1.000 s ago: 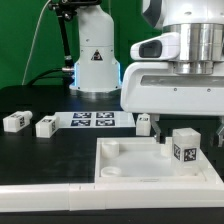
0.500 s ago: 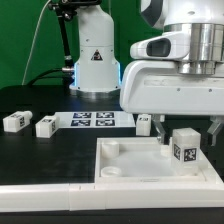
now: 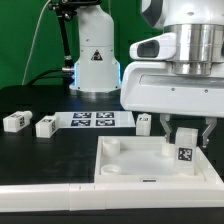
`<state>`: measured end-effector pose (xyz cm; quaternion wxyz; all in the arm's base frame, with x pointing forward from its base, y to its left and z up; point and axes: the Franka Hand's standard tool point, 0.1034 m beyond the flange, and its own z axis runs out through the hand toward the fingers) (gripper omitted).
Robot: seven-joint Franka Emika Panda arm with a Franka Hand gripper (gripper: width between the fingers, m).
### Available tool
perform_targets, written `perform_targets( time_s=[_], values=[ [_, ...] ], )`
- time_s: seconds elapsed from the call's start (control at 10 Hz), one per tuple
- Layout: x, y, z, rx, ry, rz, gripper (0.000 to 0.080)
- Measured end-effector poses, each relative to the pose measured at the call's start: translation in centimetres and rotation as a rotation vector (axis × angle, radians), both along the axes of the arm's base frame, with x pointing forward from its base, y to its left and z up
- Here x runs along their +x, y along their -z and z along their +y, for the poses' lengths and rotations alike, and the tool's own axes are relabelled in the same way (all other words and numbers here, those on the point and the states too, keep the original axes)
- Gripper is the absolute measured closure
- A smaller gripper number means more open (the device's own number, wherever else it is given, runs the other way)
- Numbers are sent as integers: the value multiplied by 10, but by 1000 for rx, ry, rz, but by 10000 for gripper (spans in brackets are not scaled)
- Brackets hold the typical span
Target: Assemble one leg
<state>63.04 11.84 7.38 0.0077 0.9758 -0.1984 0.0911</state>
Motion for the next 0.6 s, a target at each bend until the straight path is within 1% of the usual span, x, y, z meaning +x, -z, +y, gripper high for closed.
perform_targets(
  time_s=[0.1,0.4,0.6],
  values=[
    [0,0,-7,9,114,-1,509],
    [-4,0,-31,12,382,-4,503],
    [-6,0,-40,9,493,-5,503]
  ],
)
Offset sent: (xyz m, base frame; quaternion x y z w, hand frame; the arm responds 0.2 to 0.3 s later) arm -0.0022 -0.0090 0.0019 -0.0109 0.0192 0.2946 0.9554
